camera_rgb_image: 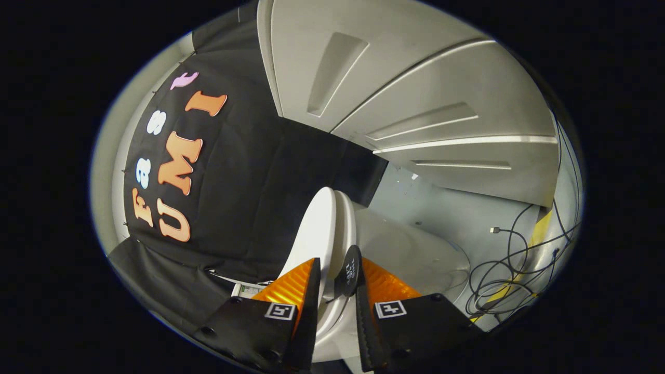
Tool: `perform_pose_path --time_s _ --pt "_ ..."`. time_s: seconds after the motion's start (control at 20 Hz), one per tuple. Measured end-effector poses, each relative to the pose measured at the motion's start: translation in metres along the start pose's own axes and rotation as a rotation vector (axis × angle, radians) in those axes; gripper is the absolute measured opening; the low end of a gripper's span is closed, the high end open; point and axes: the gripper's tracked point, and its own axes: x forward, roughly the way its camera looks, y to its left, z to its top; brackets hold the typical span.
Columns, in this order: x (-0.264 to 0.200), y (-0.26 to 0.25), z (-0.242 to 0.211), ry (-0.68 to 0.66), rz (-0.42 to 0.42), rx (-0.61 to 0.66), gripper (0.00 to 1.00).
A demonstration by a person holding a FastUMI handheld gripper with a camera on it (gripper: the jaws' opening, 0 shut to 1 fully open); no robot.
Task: Open the toilet lid.
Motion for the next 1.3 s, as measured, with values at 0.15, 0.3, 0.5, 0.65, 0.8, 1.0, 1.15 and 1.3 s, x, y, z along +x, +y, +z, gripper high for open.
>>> perform_pose_path --time_s 0.15,0.3,0.5,0.65,0.8,1.0,1.15,1.3 --pt "0.003 -0.015 -0.003 0.006 -0.029 0.032 0.16" --pt "0.003 -0.013 -0.001 0.03 -0.081 -0.001 0.16" --pt "-0.003 -0.01 0.006 0.036 -0.055 0.014 0.12" --pt "-0.003 -0.008 0.002 0.025 -0.046 0.014 0.08" --pt "0.0 -0.007 0.004 0.033 -0.049 0.041 0.08" --pt "-0.004 -0.003 0.002 0.036 -0.068 -0.011 0.08" --pt "-0.005 0.005 0.005 0.022 -0.074 -0.087 0.08" --pt "-0.013 0.025 0.011 -0.005 -0.046 -0.148 0.08"
